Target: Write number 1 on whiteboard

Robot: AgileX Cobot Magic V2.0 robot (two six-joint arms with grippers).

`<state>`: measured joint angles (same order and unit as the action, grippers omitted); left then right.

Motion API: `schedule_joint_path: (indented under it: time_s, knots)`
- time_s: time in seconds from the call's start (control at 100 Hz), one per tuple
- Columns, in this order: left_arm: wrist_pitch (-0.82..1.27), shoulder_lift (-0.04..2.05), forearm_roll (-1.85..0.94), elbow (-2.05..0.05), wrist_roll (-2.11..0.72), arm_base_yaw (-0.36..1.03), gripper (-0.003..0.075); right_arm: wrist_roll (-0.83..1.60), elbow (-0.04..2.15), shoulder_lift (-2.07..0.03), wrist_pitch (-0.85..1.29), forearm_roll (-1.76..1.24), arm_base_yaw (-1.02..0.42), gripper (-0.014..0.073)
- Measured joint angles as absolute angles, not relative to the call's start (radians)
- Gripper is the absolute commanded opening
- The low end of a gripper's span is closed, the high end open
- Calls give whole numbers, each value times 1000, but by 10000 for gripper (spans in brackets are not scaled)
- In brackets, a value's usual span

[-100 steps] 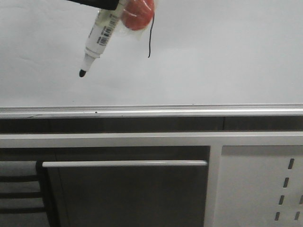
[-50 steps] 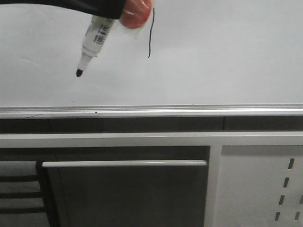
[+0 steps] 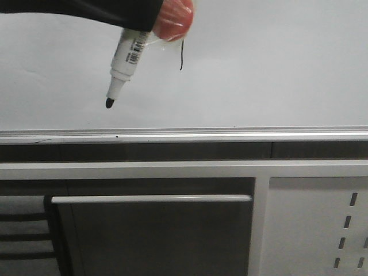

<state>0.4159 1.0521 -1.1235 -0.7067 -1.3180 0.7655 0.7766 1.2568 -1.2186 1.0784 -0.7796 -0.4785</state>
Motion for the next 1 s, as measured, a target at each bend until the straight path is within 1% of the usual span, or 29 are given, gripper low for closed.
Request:
schedule_joint_path:
  time_s: [0.04,0.16,0.21,0.26,0.48,0.62,0.67,0.74,0.86,0.95,1.0]
  knots:
    - [414,1052,-1123,-707,-1318,766,-20,777,1257,-1219,1076,-780,-479,59]
    - [404,1052,-1126,-707,-1317,766,-20,777,1257,-1219,1063,-780,-479,249]
    - [391,1052,-1126,-707,-1310,766,-20,777,1257,-1219,1059,-780,-476,301]
    - [376,1052,-1128,-707,-1306,766,-20,777,1257,-1219,1058,-780,-468,326]
    - [266,1030,-1182,-702,-1303,766,-20,772,1257,-1212,1065,-782,-370,328]
    - [116,976,-1264,-677,-1303,767,-20,752,1257,-1185,1087,-782,-282,328]
    - [31,963,-1293,-663,-1303,777,-20,745,1257,-1175,1094,-782,-256,327]
    - [-90,953,-1321,-650,-1303,811,-20,741,1257,-1162,1100,-782,-234,327]
    - [-321,958,-1340,-645,-1289,919,-20,739,1257,-1145,1104,-782,-223,328]
    - [-485,987,-1316,-645,-1220,1001,-20,739,1257,-1142,1104,-782,-221,327]
    - [-543,1011,-1280,-645,-1171,1033,-20,739,1257,-1142,1104,-782,-221,327]
